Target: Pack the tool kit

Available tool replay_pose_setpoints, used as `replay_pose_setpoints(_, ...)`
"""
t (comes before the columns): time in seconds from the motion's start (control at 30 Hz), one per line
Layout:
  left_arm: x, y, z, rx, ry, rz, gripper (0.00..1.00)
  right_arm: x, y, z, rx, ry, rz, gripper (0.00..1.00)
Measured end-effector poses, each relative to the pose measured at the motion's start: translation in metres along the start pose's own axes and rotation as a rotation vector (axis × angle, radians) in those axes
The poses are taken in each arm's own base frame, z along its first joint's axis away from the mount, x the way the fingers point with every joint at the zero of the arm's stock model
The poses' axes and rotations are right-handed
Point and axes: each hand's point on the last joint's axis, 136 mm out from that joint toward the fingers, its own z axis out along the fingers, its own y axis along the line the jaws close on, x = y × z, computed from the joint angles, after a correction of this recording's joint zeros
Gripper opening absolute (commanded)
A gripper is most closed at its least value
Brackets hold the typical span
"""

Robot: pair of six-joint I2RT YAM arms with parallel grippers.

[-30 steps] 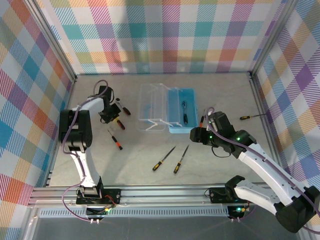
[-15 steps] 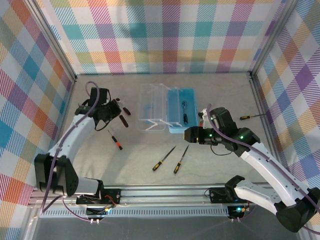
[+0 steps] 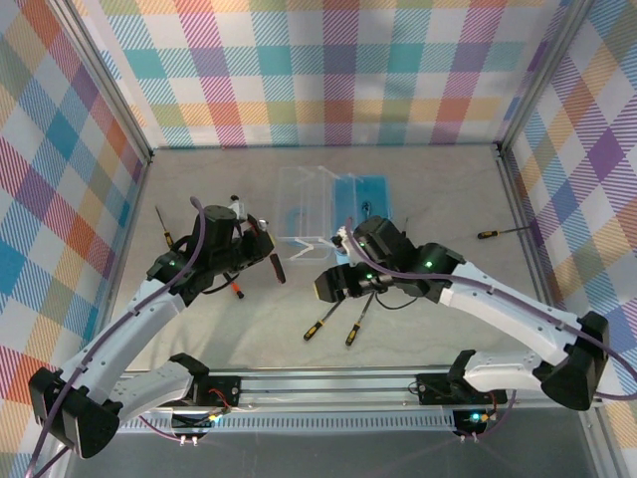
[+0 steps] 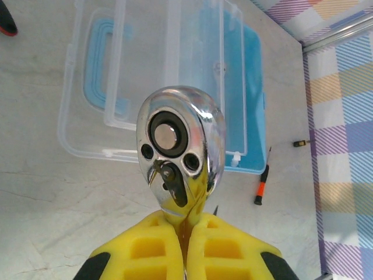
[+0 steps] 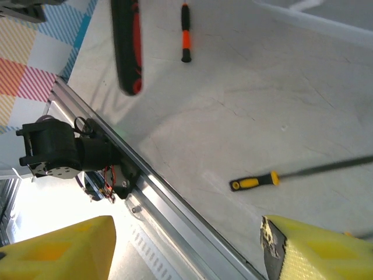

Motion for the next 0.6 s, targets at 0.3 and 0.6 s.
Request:
replay_pose_setpoints(0.3,0.017,-0.017,0.01,0.08,0.029,-0.056,0.0,-0.031,0.024,0.038,-0.02,0.033,-0.061,0.71)
replay_pose_setpoints(0.6,0.023,-0.039,0.01,0.156,0.042,-0.068,0.0,-0.032,0.015,0.067,0.008,0.078,-0.063,0.51)
